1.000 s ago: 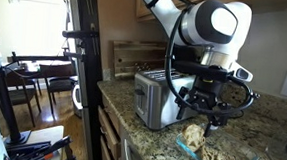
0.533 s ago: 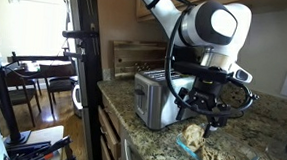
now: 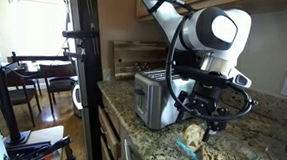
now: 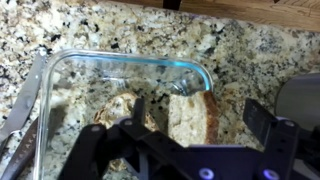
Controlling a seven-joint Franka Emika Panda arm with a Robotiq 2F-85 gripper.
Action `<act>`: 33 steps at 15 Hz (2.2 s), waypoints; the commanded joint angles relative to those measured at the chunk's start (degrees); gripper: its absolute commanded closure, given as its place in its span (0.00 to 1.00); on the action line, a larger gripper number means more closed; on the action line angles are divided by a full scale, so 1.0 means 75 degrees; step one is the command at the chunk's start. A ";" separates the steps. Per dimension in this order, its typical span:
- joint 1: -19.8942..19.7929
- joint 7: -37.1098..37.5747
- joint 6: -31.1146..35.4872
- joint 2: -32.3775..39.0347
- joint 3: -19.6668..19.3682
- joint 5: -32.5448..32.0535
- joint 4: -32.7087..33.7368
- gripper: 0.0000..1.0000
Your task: Put the left slice of bread in the right compartment of the toaster
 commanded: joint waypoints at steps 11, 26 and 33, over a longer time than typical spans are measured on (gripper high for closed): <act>-0.0186 -0.0100 -0.0177 0.0255 0.0063 0.0137 0.0409 0.85; -0.0140 -0.0029 0.0309 -0.0643 0.0074 0.0056 -0.0432 0.94; -0.0060 -0.0023 0.0368 -0.1389 0.0119 0.0020 -0.1142 0.95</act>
